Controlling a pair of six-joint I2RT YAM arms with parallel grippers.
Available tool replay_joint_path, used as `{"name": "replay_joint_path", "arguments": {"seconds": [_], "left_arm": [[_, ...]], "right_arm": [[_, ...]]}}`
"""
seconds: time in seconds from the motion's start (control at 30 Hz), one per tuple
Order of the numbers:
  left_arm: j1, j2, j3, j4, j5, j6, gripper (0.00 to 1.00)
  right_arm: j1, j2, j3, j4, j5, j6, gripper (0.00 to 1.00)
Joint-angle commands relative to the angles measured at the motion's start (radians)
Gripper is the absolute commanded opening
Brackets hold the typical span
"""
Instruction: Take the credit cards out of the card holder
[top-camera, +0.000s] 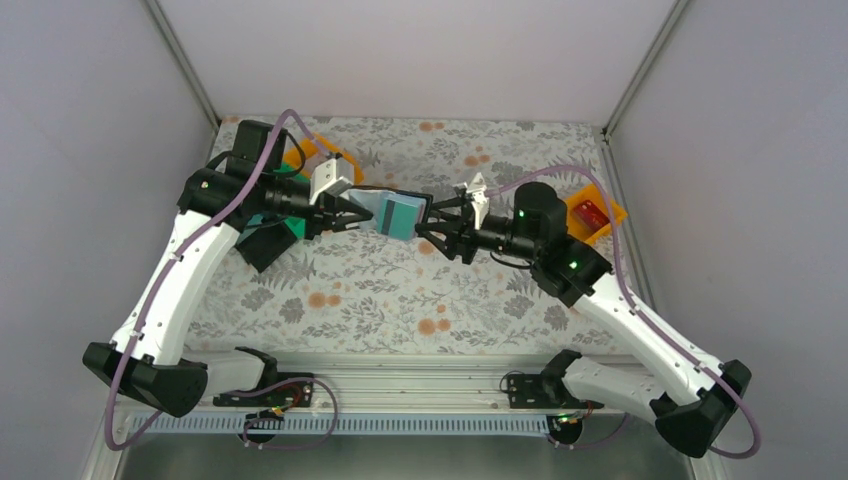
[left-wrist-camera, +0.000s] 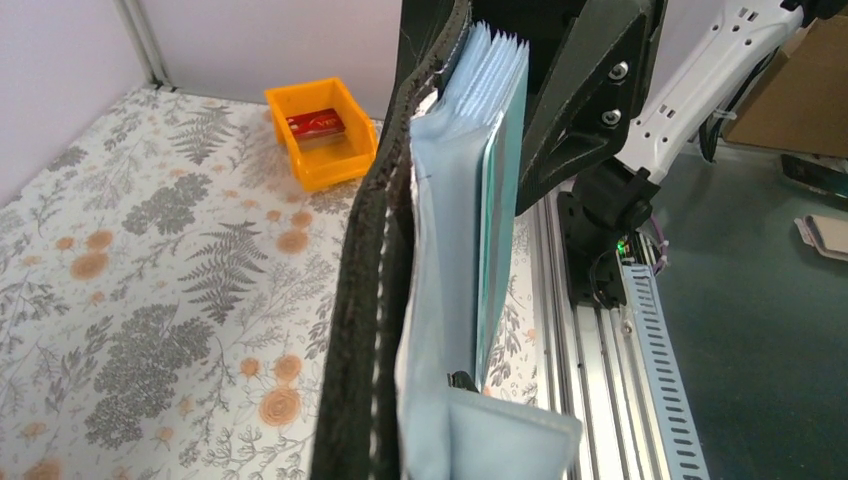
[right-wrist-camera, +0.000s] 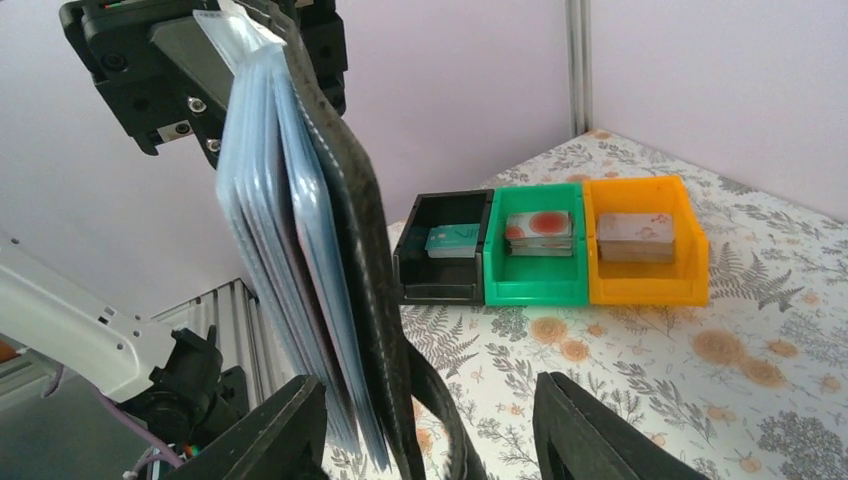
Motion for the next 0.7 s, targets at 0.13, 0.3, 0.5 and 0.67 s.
{"name": "replay_joint_path", "arguments": {"seconds": [0.13,0.3,0.5,0.67], "left_arm": [[0.004,-0.018,-0.021,0.048,0.041,-0.015,0.02],[0.003,-0.016,-0.023,0.043,0.049,-0.01,0.02],[0.003,-0.017,-0.028,0.049,0.043,-0.015,0.02],[0.004,-0.016,-0.026,0.073,0.006,-0.051,0.03]], "right_arm": [[-0.006,0.063,0.039,0.083,-0.119,0.03,0.58],[-0.006,0.095,0.048,0.108,-0.145,0.043,0.52],[-0.005,0.107,0.048,0.115,-0.151,0.047,0.55],[-0.004,0.09,0.046,0.089,-0.131,0.044,0.58]]}}
